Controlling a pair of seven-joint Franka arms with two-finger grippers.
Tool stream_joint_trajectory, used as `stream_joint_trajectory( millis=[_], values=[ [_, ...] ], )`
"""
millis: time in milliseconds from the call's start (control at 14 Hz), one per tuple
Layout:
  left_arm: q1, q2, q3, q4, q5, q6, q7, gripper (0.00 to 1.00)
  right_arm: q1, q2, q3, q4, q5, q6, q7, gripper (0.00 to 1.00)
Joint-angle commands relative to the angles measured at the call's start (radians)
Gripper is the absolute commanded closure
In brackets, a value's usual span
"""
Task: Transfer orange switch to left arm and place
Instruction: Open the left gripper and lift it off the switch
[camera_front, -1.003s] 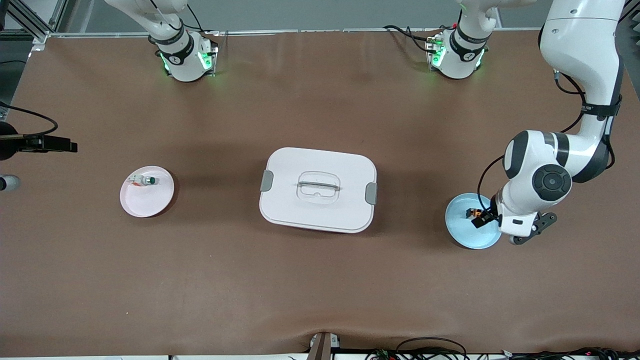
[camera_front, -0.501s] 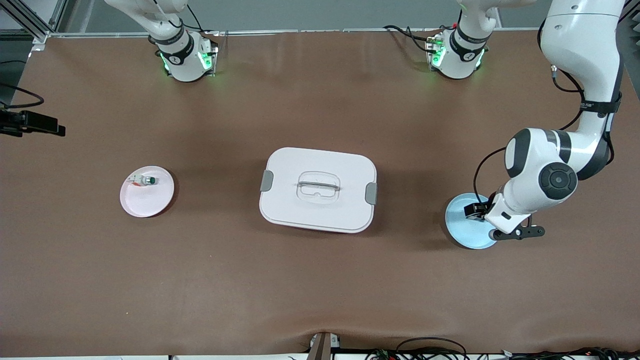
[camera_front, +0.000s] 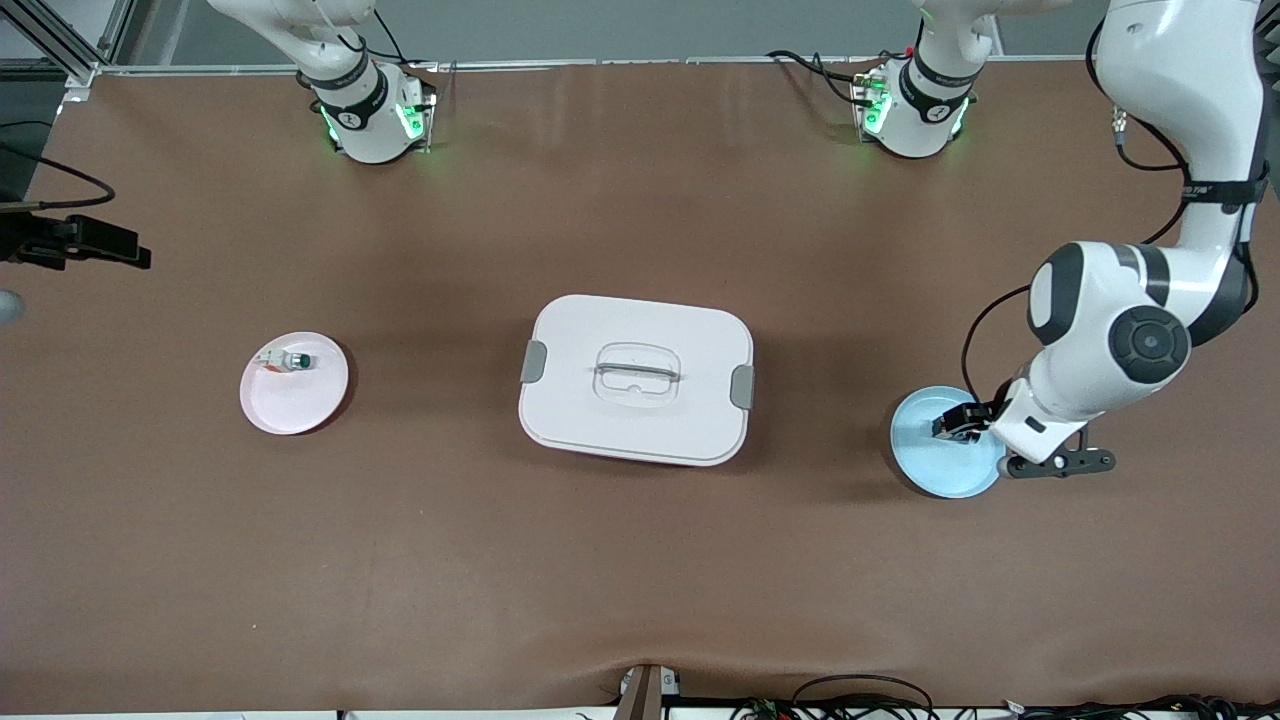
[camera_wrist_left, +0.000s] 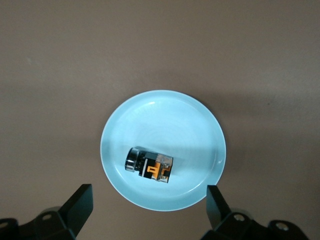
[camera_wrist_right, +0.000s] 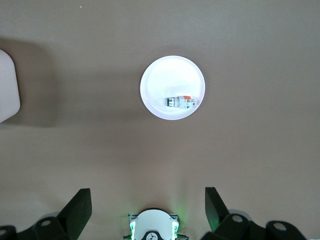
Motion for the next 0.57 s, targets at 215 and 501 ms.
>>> stream_joint_trajectory(
  millis=[215, 501],
  values=[
    [0.056, -0.139, -0.008, -0.020, -0.022, -0.118, 0.163, 0.00, 0.012, -0.080, 0.002, -0.084, 0.001, 0.062, 0.027, 0.00],
    [0.062, -0.246, -0.008, -0.048, -0.061, -0.175, 0.191, 0.00, 0.015, -0.139, 0.002, -0.153, 0.003, 0.146, 0.025, 0.00]
  ],
)
